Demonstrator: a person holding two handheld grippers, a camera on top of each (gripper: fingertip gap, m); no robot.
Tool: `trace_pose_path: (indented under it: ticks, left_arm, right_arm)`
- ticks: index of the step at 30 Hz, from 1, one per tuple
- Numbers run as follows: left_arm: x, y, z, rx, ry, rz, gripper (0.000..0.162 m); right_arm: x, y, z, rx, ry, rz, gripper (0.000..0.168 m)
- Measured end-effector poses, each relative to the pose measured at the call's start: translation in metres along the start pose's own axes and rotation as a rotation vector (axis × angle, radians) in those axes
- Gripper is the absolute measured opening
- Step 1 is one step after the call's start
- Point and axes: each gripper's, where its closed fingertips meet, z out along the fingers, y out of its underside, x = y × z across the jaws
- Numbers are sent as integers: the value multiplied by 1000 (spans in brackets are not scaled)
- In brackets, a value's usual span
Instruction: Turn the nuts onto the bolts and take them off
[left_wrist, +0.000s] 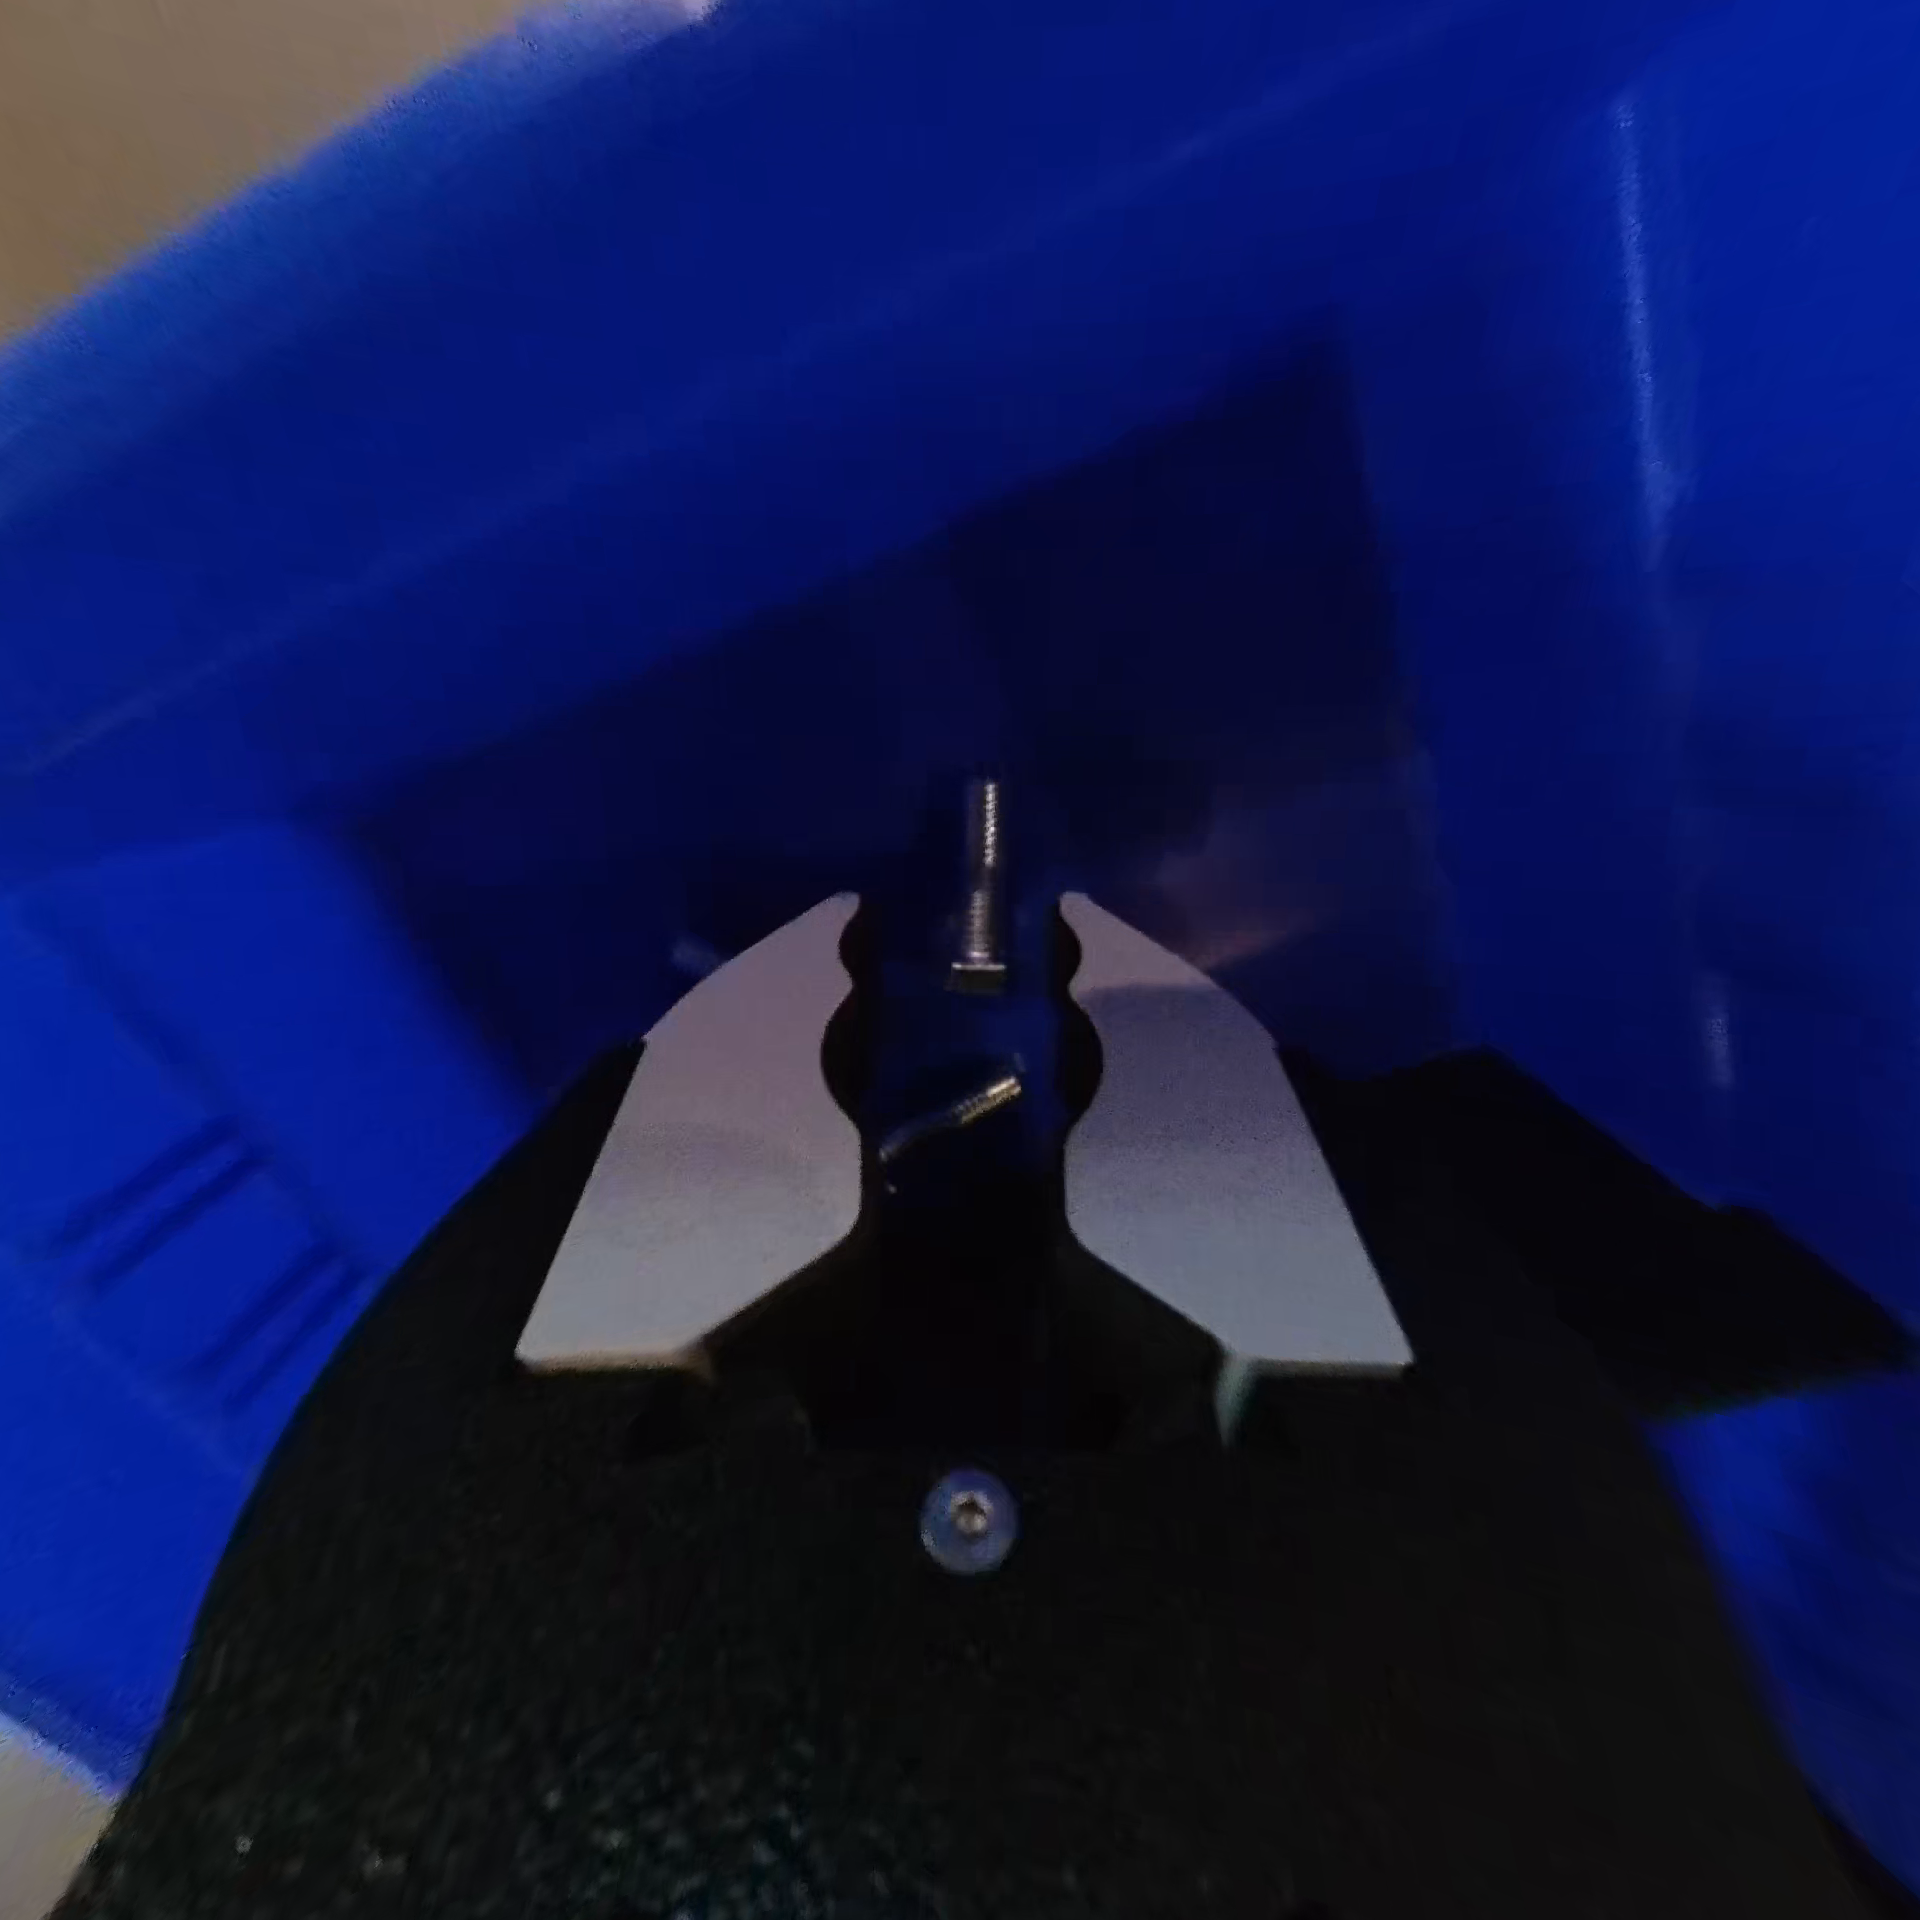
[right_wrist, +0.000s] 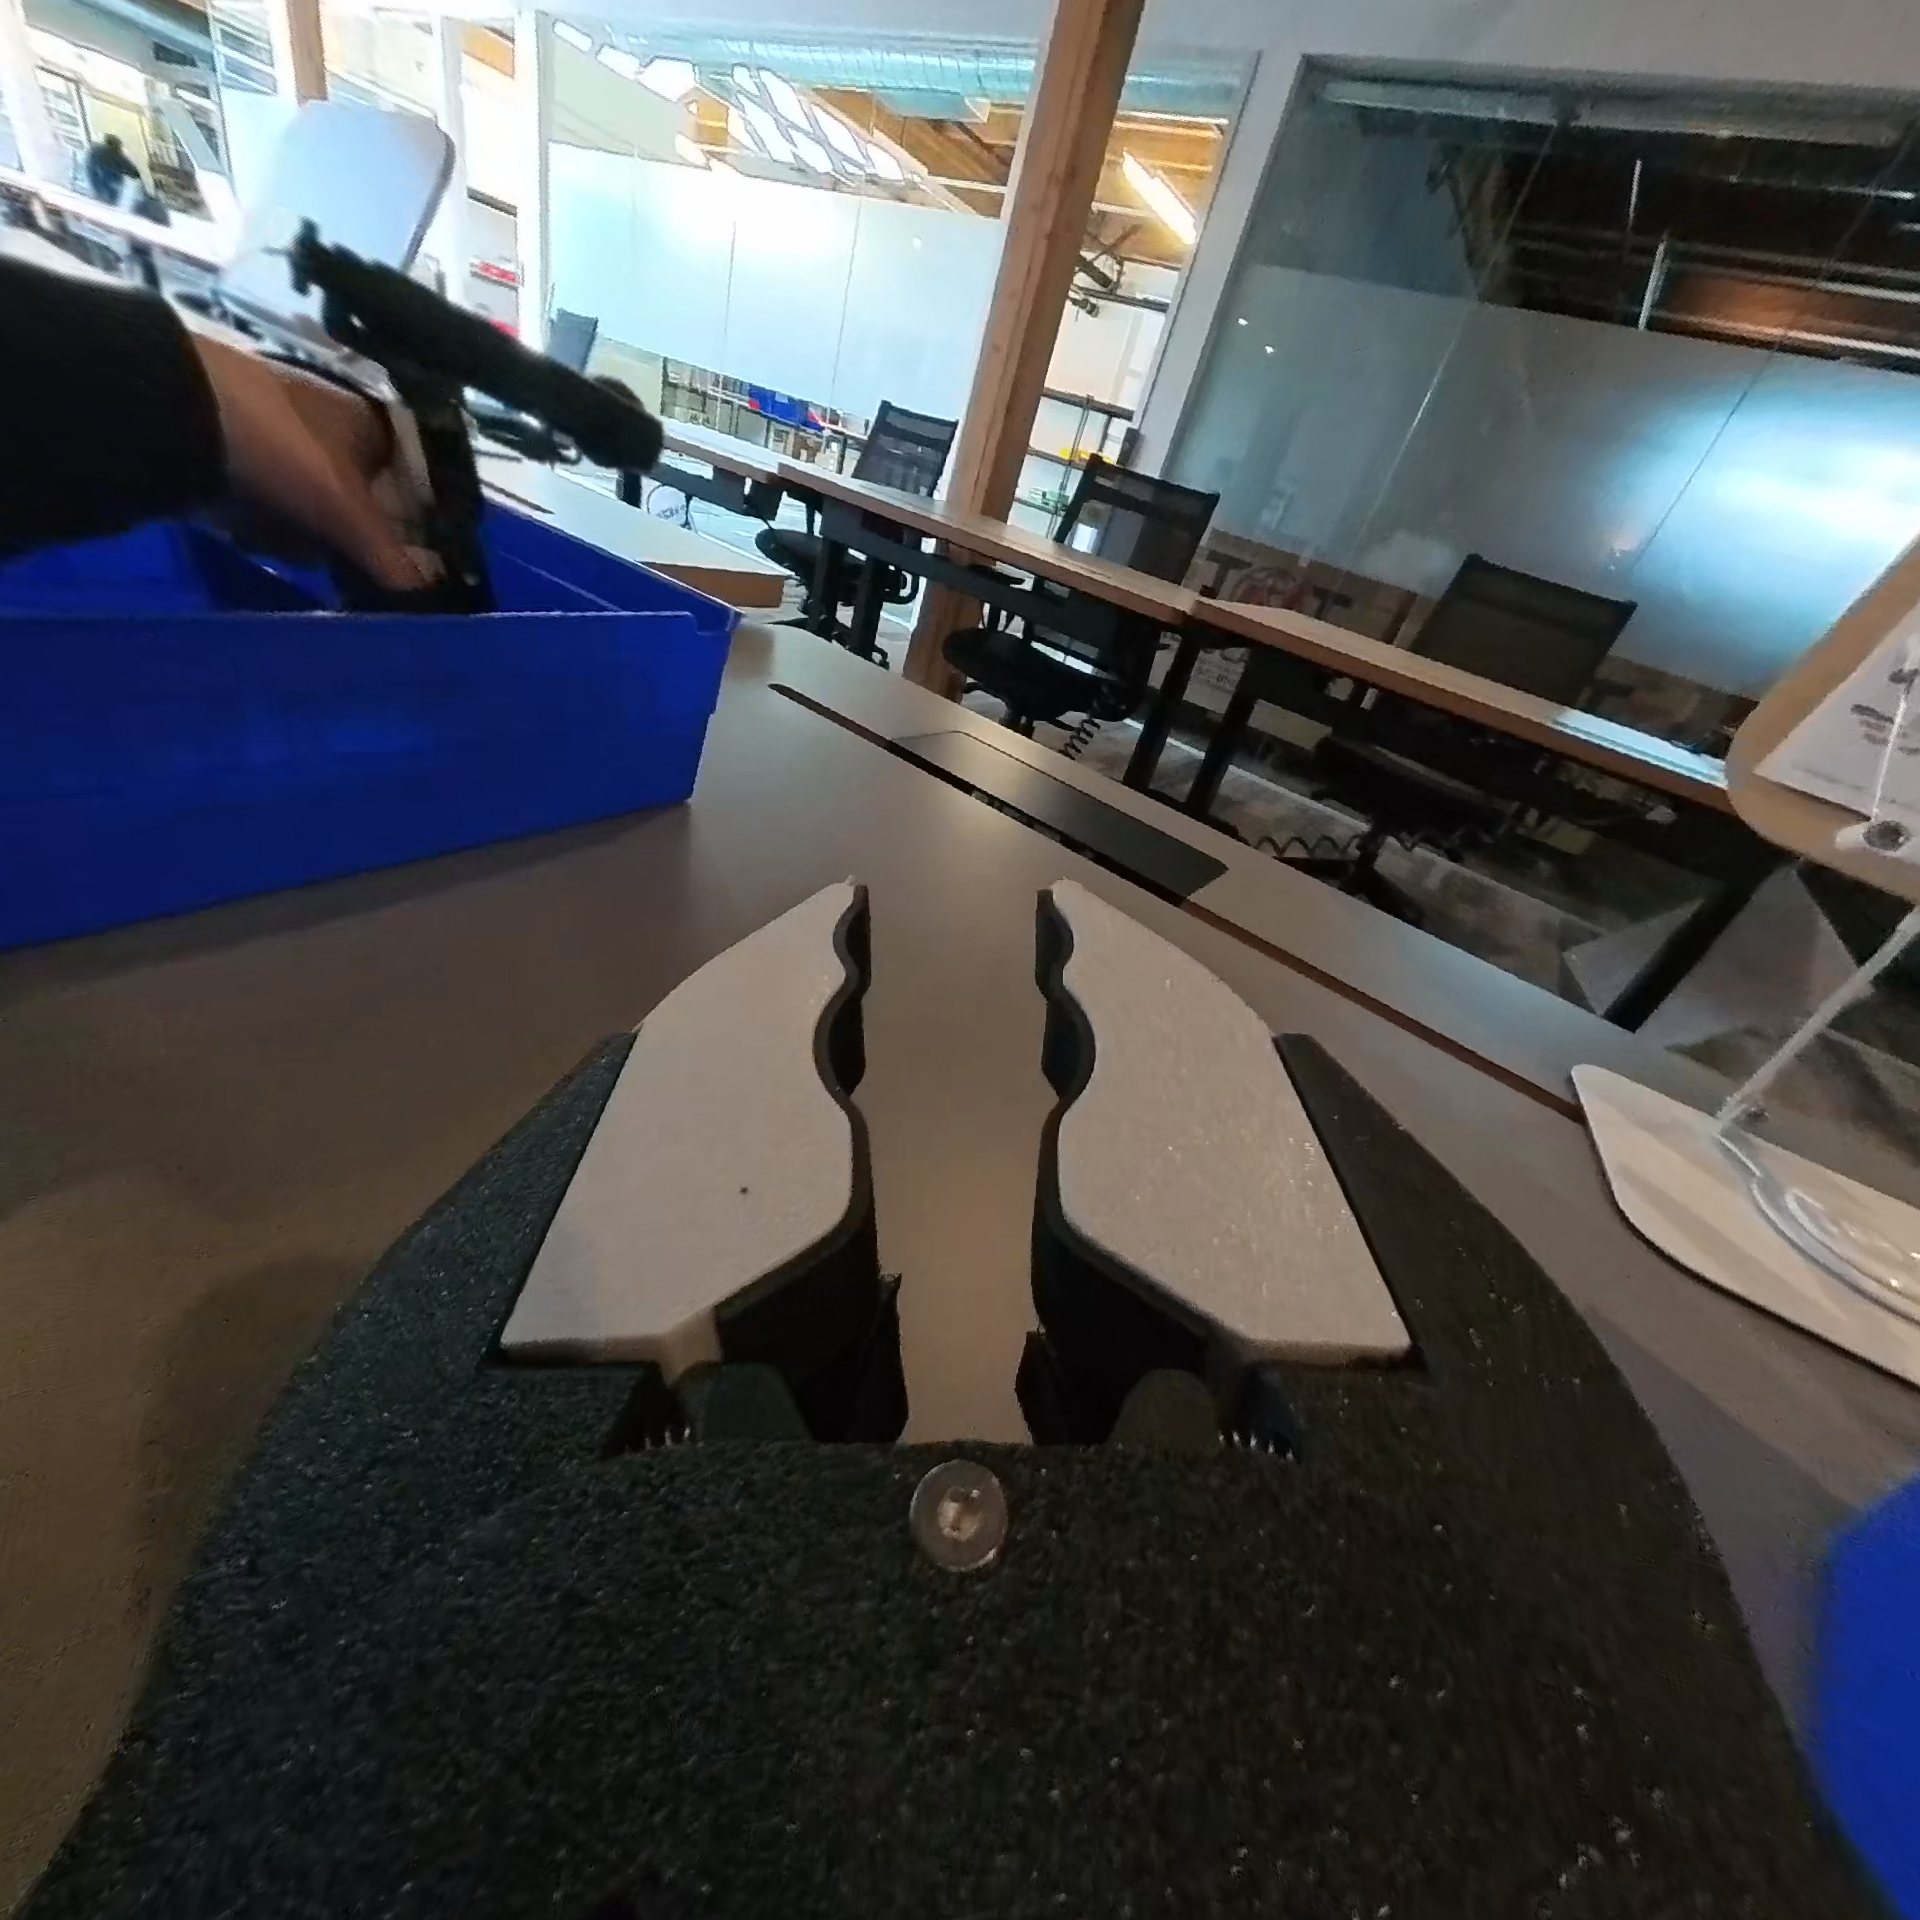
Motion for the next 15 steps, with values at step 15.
trace_pose_path:
  ticks: [15]
  left_arm:
    - [88, -28, -114, 460, -48, 280, 9]
  right_arm:
    - [4, -1, -1, 16, 41, -30, 32]
